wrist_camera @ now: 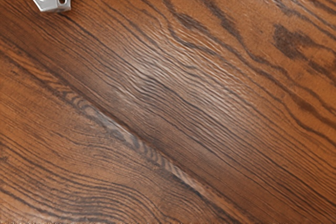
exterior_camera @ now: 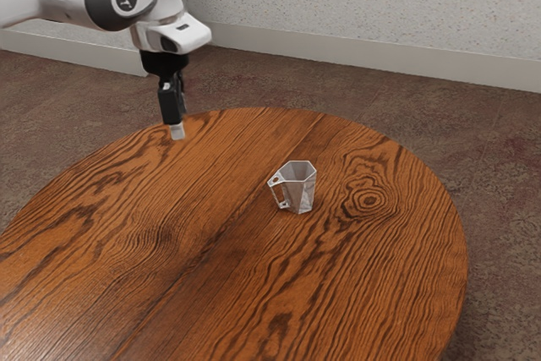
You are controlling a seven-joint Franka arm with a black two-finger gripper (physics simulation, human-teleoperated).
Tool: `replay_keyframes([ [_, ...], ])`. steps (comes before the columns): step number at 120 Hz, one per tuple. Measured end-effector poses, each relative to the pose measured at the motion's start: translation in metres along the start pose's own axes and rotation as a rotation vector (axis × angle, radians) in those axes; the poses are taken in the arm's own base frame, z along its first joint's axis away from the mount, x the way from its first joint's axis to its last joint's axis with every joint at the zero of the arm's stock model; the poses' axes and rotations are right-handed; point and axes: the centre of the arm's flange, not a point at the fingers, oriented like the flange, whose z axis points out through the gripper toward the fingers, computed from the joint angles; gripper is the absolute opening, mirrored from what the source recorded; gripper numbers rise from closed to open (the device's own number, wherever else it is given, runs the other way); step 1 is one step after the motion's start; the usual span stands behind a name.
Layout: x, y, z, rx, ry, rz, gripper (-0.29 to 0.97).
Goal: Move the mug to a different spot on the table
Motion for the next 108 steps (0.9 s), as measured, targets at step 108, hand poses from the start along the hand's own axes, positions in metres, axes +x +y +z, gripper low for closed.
replay_keyframes([
  [108,0.078,-0.076,0.112,-0.012,0.069,-0.128,0.68],
])
